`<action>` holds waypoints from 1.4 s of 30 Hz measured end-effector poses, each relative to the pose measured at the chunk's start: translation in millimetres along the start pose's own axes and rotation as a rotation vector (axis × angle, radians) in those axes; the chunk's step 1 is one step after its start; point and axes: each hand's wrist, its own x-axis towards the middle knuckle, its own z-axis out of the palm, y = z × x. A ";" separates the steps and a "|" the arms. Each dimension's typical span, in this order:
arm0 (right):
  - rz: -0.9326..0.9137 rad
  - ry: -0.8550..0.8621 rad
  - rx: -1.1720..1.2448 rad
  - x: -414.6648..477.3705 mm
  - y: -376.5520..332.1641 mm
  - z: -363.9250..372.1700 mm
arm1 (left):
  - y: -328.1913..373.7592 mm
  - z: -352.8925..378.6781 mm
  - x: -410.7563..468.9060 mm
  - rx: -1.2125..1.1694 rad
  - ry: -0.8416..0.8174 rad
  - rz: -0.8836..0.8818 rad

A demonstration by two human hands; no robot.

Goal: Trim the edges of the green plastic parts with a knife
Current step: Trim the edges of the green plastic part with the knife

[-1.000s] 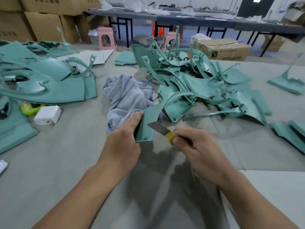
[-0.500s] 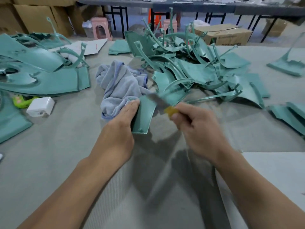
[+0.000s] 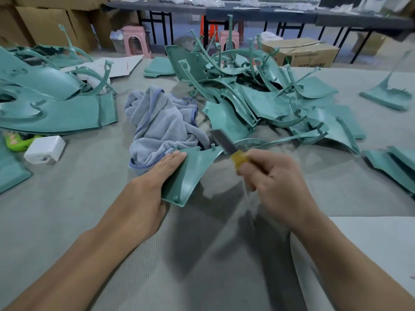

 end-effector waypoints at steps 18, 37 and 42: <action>0.218 0.066 -0.221 6.2 16.4 5.4 | 10.7 -2.1 2.9 0.028 0.062 -0.057; 0.376 0.246 -0.372 17.3 37.0 -22.9 | 13.6 -2.2 2.3 -0.005 0.073 -0.021; 0.199 0.045 -0.149 13.8 17.8 -6.9 | 14.7 -0.3 3.2 -0.013 0.070 -0.052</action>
